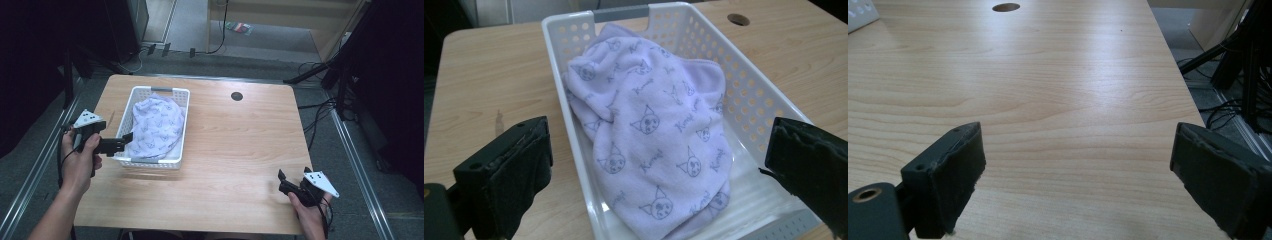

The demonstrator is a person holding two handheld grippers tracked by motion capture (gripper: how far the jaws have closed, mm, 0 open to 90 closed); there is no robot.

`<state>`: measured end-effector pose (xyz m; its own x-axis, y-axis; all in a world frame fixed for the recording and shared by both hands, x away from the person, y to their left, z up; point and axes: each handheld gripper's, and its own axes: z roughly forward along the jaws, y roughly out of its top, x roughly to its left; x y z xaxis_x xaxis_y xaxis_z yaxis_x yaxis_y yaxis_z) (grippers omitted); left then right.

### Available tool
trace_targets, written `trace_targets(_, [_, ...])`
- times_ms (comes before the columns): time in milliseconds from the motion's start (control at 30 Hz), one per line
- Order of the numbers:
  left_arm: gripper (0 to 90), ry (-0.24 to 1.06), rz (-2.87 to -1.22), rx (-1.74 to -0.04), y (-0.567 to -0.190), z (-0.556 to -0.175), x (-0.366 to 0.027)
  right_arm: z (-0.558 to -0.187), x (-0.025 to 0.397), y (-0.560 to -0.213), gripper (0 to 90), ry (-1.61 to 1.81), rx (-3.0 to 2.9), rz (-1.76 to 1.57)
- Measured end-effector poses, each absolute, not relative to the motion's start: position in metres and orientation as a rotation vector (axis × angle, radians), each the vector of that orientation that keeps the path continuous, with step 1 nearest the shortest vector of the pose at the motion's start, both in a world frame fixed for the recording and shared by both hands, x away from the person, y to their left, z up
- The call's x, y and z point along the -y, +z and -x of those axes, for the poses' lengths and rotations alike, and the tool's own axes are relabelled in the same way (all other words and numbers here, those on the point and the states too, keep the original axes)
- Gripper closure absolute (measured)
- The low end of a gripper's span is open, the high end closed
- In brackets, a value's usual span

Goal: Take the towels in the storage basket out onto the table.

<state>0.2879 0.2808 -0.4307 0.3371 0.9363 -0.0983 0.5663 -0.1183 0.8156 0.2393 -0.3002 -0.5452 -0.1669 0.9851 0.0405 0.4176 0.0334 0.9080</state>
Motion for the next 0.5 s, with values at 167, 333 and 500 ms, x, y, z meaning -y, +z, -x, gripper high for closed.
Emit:
trace_targets(167, [0.0, 0.544, -1.881, -1.359, -0.438, -0.304, -0.267, -0.24, 0.302, -0.545, 8.2, 1.122, -1.658, -1.447])
trace_targets(333, [0.0, 0.514, -1.947, -1.354, -0.438, -0.318, -0.253, -0.241, 0.302, -0.546, 8.1, 1.134, -1.678, -1.448])
trace_targets(500, [0.0, 0.492, -1.982, -1.361, -0.437, -0.33, -0.246, -0.24, 0.301, -0.546, 8.1, 1.127, -1.681, -1.44])
